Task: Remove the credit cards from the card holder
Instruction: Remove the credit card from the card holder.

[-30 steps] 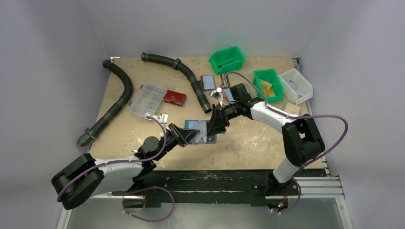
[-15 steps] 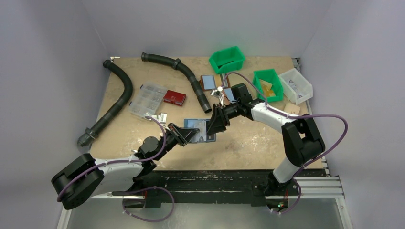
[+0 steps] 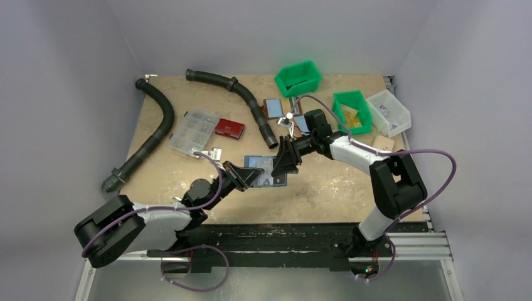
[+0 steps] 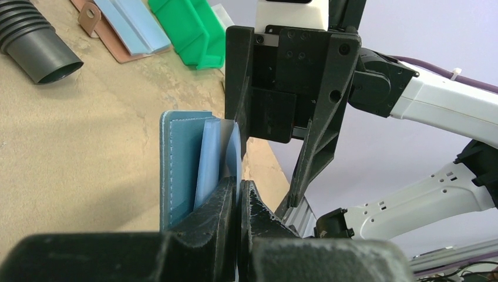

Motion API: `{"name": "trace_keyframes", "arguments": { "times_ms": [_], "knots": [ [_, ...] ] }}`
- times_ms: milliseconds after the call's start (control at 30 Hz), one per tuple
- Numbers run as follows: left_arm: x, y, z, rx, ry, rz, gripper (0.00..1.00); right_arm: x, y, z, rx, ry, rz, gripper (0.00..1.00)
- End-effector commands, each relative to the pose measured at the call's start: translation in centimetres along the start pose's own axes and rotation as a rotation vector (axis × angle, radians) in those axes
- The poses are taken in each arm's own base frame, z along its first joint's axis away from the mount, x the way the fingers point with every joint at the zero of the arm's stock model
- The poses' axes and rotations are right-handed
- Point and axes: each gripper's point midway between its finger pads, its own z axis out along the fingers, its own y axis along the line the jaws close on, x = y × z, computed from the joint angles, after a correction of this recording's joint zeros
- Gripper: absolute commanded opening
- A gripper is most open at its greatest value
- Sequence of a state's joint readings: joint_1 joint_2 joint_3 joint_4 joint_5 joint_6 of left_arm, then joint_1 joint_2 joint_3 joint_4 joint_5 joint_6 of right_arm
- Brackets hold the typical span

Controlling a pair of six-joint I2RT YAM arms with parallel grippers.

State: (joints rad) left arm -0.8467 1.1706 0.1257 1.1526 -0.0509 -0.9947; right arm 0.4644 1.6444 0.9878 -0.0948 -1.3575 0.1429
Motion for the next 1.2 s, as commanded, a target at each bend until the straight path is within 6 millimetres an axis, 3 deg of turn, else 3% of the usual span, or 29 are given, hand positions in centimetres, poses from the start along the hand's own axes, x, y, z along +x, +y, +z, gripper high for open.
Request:
{"name": "trace_keyframes", "arguments": {
  "times_ms": [0,1167],
  "knots": [
    [-1.96,-4.03,0.79,0.144,-0.063,-0.03,0.0,-0.38,0.65,-0.24,-0.026,-0.01,-0.03,0.57],
    [-1.87,-4.51,0.93,0.159,-0.07,-0.039,0.0,-0.34,0.69,-0.35,-0.033,-0.012,-0.034,0.48]
  ]
}}
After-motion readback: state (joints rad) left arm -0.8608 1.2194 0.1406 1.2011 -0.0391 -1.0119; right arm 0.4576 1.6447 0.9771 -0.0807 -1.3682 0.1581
